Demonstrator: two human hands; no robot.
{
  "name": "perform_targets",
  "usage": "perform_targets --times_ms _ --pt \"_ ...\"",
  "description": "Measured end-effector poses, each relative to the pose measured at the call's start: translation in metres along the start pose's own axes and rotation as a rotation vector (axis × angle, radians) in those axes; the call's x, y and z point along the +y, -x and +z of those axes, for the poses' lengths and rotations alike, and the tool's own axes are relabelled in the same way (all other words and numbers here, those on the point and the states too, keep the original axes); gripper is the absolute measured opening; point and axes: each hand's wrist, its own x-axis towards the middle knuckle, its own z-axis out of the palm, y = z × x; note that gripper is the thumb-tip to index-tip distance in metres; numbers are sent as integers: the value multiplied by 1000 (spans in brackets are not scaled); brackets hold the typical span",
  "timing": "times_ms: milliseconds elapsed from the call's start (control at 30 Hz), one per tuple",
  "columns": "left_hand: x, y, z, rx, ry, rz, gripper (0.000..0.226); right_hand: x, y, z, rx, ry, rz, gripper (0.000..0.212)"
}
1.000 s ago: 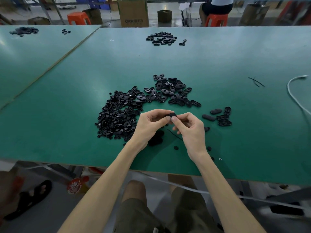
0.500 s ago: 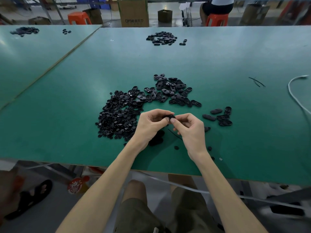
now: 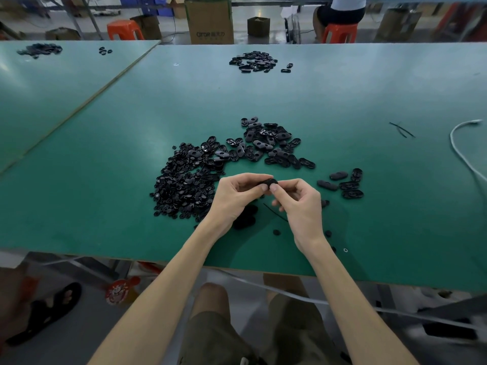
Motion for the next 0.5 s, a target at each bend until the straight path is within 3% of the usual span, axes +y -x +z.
perform_targets --times_ms 267,500 --pt "9 -4 4 15 -115 14 19 -3 1 1 17 -5 11 5" --pt "50 -43 41 -69 -487 121 14 -3 -1 2 32 -18 39 12"
